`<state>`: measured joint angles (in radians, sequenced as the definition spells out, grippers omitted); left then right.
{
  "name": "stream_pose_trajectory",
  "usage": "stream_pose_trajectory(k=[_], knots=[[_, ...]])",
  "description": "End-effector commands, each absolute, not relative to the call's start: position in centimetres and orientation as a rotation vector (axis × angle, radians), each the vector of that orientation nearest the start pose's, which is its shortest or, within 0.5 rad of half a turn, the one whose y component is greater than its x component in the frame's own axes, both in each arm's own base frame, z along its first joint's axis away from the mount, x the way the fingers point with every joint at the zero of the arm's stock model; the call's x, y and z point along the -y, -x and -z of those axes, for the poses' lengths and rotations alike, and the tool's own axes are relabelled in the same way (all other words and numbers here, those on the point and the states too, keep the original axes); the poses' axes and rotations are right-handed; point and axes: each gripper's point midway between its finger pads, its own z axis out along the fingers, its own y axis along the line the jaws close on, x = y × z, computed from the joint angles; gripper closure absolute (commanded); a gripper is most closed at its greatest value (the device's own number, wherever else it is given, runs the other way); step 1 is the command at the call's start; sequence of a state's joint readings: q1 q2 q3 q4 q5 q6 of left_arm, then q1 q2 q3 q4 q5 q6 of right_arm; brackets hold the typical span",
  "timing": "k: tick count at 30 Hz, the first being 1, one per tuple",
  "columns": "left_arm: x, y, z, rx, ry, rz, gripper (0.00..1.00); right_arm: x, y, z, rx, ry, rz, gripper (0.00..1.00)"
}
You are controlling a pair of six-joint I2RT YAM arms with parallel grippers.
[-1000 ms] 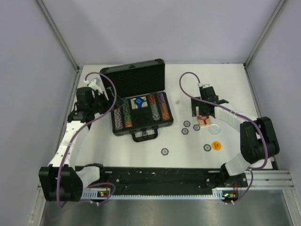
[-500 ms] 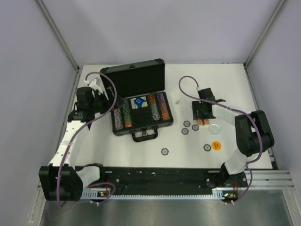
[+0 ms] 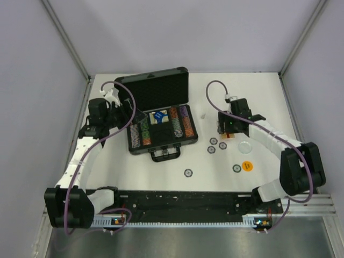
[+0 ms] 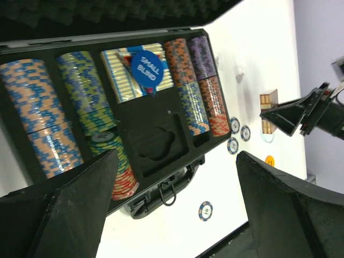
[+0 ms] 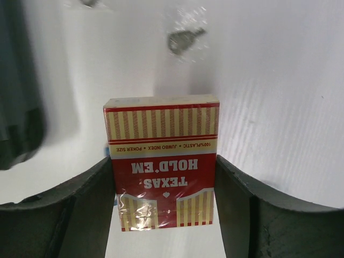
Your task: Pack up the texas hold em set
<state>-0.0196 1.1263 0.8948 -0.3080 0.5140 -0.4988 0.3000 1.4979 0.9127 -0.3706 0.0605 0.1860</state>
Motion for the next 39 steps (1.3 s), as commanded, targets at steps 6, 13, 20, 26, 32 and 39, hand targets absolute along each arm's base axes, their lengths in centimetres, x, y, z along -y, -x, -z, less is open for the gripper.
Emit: stream_pose_trajectory(k=[6,13,20,26,32,39], knots=[[18.2,-31.0,-23.7,-2.094,-0.111,1.148,0.05,-22.2,-31.1,-18.8,-2.185,0.473,-0.59,0.52],[22.3,-29.6,-25.6,-2.087,-0.229,1.35,0.06,-29.5,-26.7,-21.8,-2.042,0.7,-0.696,0.52],[22.9,-28.3,-25.2,-2.112,-0.274,1.431,0.07,-33.0,-24.8,-23.1,-1.954,0.806,-0.714,0.52],[23.7,-26.6,-24.5,-2.149,-0.341,1.535,0.11,-35.1,-24.4,-24.4,-1.884,0.876,-0.734,0.52],[24.5,-25.6,-24.3,-2.16,-0.397,1.586,0.21,-37.0,-23.6,-24.4,-1.845,0.947,-0.731,0.52],[23.9,-24.5,-23.7,-2.197,-0.485,1.55,0.38,-37.5,-23.2,-24.4,-1.832,0.962,-0.737,0.52]])
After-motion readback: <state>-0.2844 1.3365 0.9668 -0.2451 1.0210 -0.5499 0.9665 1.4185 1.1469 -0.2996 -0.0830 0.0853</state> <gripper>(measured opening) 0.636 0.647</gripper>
